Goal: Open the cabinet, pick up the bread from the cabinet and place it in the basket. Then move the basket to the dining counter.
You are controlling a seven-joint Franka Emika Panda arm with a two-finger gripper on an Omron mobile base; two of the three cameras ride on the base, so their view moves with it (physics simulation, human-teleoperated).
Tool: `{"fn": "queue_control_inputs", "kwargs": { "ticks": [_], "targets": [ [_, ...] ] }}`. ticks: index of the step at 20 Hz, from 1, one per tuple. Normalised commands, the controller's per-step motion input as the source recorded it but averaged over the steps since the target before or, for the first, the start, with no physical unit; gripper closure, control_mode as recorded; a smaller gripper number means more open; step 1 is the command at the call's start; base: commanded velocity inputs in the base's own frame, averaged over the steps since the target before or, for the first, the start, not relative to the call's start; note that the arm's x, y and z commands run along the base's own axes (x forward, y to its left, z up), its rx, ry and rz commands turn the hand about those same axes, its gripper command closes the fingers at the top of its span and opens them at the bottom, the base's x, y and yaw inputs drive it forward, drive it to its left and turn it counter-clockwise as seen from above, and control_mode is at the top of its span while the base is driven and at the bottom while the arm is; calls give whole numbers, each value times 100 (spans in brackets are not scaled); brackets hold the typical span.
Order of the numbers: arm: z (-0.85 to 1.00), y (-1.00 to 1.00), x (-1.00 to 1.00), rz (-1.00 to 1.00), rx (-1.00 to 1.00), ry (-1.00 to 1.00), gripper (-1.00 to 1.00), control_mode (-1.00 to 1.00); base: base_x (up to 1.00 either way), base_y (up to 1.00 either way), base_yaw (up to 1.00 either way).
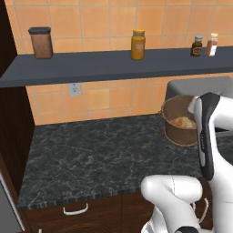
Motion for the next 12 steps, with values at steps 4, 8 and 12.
{"fn": "queue_control_inputs", "kwargs": {
  "ticks": [4,8,12],
  "targets": [
    [30,0,-33,0,0,0,100,100,-26,-7,-1],
    [0,0,0,0,0,0,100,100,-21,-78,-41],
    [0,0,0,0,0,0,100,100,0,-20,-93]
  ]
}}
